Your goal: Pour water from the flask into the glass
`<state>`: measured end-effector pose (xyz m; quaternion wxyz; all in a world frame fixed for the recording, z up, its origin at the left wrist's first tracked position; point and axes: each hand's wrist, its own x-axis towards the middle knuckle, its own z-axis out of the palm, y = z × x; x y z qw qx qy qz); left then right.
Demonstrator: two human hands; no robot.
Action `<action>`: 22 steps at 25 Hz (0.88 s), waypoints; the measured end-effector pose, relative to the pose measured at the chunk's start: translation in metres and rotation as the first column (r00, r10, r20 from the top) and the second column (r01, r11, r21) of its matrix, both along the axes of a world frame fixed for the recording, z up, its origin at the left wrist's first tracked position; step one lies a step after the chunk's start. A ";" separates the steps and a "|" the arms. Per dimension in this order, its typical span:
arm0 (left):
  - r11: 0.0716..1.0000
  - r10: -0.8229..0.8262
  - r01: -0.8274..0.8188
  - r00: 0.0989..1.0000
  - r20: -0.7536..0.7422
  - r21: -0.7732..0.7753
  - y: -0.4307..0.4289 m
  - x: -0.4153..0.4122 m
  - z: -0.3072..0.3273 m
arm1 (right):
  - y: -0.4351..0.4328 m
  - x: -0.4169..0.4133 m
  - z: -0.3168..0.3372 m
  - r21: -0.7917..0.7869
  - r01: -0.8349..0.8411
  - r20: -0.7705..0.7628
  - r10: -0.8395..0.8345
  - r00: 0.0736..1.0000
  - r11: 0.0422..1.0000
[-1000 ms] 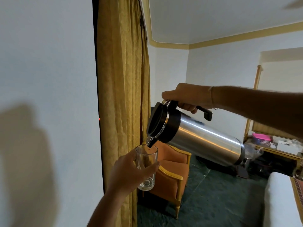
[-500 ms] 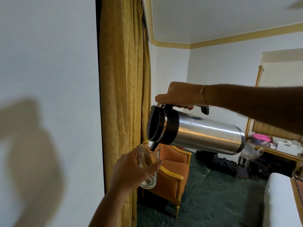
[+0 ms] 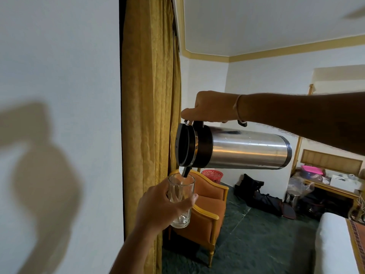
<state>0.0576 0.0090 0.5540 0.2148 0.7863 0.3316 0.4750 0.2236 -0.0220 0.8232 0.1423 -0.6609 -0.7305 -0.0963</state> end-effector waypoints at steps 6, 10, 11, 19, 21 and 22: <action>0.999 0.007 -0.007 1.000 0.003 0.045 0.002 -0.001 0.002 | -0.002 -0.009 0.001 0.025 -0.001 0.029 0.000 1.000 1.000; 0.999 0.002 -0.002 1.000 -0.005 0.040 0.007 0.001 0.000 | -0.006 -0.014 0.004 0.027 -0.022 0.049 0.021 0.999 0.999; 0.999 0.002 -0.002 1.000 -0.009 0.041 0.008 0.002 -0.001 | -0.006 -0.015 0.004 0.029 -0.029 0.060 0.027 0.998 0.999; 1.000 0.017 -0.017 0.999 -0.041 0.013 0.014 0.004 -0.010 | -0.002 -0.016 0.004 0.088 0.030 0.195 -0.047 0.980 0.996; 1.000 0.025 -0.025 0.999 -0.046 0.008 0.016 0.004 -0.012 | 0.000 -0.014 0.004 0.098 0.027 0.201 -0.046 0.978 0.995; 1.000 0.026 -0.026 0.999 -0.048 0.006 0.016 0.005 -0.012 | 0.001 -0.013 0.004 0.098 0.018 0.195 -0.037 0.980 0.995</action>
